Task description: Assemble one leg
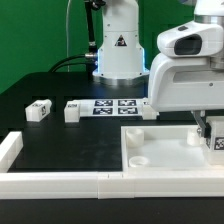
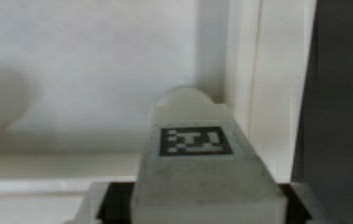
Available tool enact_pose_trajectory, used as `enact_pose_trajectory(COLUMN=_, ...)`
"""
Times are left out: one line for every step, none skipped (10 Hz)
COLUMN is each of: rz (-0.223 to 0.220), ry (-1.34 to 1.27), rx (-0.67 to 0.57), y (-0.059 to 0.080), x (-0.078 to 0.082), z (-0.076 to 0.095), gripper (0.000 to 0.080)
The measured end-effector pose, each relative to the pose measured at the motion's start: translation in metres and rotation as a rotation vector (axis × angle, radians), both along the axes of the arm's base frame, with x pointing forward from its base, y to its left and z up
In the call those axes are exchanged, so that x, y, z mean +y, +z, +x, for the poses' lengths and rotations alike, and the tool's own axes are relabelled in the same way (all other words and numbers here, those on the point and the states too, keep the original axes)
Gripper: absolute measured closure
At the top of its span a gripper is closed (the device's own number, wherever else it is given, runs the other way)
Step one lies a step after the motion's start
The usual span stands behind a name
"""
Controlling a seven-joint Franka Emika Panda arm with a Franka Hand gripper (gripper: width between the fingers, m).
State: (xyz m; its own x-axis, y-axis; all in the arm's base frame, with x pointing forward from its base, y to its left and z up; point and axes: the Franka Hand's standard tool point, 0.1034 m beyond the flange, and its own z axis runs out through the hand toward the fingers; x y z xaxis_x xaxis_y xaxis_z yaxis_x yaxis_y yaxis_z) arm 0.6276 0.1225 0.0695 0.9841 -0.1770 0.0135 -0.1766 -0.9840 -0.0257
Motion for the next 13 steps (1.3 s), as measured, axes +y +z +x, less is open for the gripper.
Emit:
enact_pose_trajectory(rz=-0.004, ry=-0.19, rx=0.0, y=0.0003, x=0.0004, z=-0.0001, gripper=0.0509)
enact_pose_trajectory(rz=-0.005, ry=-0.305, rx=0.002, y=0.0002, x=0.0005, z=-0.0002, gripper=0.0509)
enact_pose_trajectory(rz=-0.003, ry=-0.504, rx=0.004, y=-0.0001, x=0.0002, z=0.0, gripper=0.0509)
enact_pose_trajectory(rz=-0.003, ry=-0.66, rx=0.005, y=-0.0003, x=0.0004, z=-0.0001, gripper=0.0509)
enact_pose_trajectory(rz=-0.006, ry=-0.777, rx=0.003, y=-0.0004, x=0.0005, z=-0.0002, gripper=0.0509)
enact_pose_trajectory(rz=-0.003, ry=-0.862, rx=0.005, y=-0.0004, x=0.0004, z=-0.0002, gripper=0.0509)
enact_pose_trajectory(rz=0.004, ry=-0.984, rx=0.009, y=-0.0003, x=-0.0002, z=0.0, gripper=0.0509)
enact_pose_trajectory(rz=0.011, ry=-1.048, rx=0.013, y=-0.0004, x=-0.0008, z=0.0001, gripper=0.0509)
enact_pose_trajectory(rz=0.01, ry=-1.023, rx=0.012, y=-0.0004, x=-0.001, z=0.0002, gripper=0.0508)
enact_pose_trajectory(rz=0.009, ry=-0.982, rx=0.012, y=-0.0004, x=-0.0009, z=0.0002, gripper=0.042)
enact_pose_trajectory(rz=0.009, ry=-0.984, rx=0.012, y=-0.0004, x=0.0, z=0.0001, gripper=0.0283)
enact_pose_trajectory(rz=0.004, ry=-0.903, rx=0.008, y=-0.0002, x=0.0015, z=-0.0003, gripper=0.0283)
enact_pose_trajectory(rz=-0.002, ry=-0.697, rx=0.005, y=-0.001, x=0.0028, z=-0.0012, gripper=0.0178)
